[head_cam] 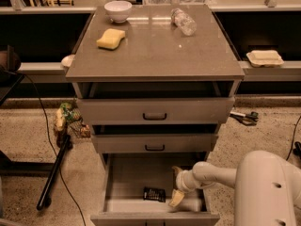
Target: Pick rxbar chocolate from bottom drawer and place on counter
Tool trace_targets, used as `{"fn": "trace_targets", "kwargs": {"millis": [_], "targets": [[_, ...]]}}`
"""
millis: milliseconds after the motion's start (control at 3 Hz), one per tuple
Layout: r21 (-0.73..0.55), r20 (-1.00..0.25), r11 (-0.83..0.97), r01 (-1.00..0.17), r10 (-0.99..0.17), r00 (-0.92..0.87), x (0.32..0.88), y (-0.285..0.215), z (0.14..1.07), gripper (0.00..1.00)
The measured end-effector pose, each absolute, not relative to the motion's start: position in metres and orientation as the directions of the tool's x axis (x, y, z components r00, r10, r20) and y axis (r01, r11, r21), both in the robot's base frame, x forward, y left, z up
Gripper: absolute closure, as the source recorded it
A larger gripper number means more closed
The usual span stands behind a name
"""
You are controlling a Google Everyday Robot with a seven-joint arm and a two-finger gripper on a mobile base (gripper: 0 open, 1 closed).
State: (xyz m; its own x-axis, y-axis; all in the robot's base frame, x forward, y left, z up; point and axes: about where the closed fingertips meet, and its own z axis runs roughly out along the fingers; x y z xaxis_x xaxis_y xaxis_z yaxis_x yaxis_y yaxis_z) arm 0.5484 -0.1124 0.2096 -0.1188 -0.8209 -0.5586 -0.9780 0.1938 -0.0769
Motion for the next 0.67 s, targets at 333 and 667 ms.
{"fn": "trace_targets", "kwargs": {"millis": [333, 667], "targets": [[-0.118, -0.556, 0.169, -0.979, -0.828, -0.076, 0.5541, -0.1004, 0.2035, 0.0], [-0.123, -0.555, 0.168, -0.978, -0.829, -0.073, 0.5549, -0.0996, 0.2031, 0.0]]}}
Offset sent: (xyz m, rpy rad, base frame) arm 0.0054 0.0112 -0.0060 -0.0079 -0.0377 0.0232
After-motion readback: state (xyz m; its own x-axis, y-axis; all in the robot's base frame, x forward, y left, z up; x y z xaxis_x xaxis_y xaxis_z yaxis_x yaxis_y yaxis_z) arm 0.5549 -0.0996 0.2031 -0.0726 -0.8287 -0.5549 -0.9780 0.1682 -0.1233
